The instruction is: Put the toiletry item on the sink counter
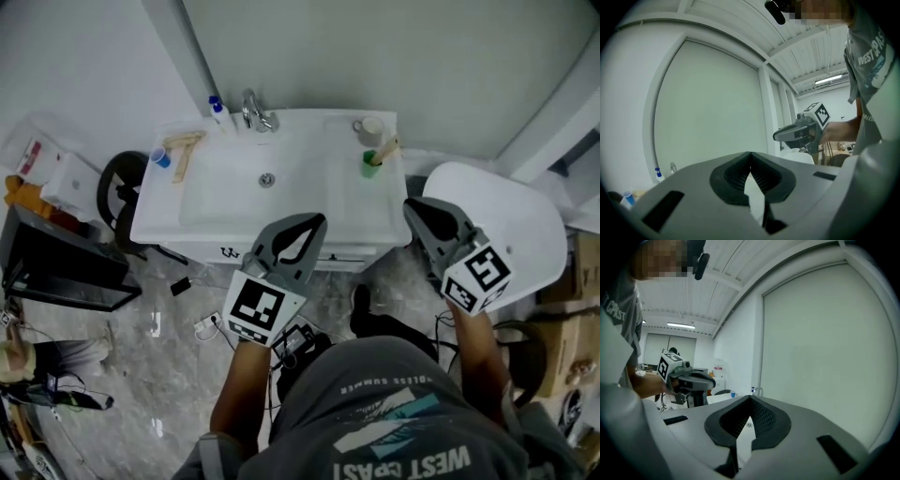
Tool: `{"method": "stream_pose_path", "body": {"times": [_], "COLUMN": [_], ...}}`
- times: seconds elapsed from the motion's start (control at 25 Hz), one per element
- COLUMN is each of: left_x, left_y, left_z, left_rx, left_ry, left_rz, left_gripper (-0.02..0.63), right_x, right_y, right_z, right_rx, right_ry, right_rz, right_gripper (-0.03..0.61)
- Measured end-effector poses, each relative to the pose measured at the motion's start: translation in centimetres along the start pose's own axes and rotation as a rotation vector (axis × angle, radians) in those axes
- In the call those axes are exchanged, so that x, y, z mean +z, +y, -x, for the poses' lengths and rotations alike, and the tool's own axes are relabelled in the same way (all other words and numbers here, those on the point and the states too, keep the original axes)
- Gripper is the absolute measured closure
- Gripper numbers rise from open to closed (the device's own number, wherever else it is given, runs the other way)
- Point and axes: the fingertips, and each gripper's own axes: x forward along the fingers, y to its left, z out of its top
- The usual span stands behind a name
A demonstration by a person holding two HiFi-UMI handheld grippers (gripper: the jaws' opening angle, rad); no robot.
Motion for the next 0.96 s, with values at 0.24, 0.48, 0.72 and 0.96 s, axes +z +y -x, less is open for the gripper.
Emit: {"method": "stream_pose_path", "body": {"times": [0.24, 0.48, 0.72, 0.96], "left_x": [0.5, -0.3, -1.4, -1.1], "left_y": [-2.4, -5.0, -7.1, -7.6], "left_z": [1.8, 3.0, 3.5, 4.0], "left_rx": [-0.057, -0.123, -0.151, -0.147], "left_ry": [-0.014, -0.023, -0.001, -0.009], "left_rz": [-0.004, 0.009, 0.038, 0.036], "left_gripper": [0.612, 0.611, 0.612, 0.611], "right_x": [1.0, 0.2, -0.4, -0.4], "right_y": [4.9, 8.6, 10.6, 11.0], "right_z": [2.7, 3.8, 4.4, 5.1], "right_rx": [0.033, 0.060, 0.084, 0.079], "right_ry": [0.010, 0.027, 0.050, 0.056], "right_rz": [0.028, 0.025, 0.034, 0.040], "right_gripper": [0.551, 0.551, 0.551, 0.549]}}
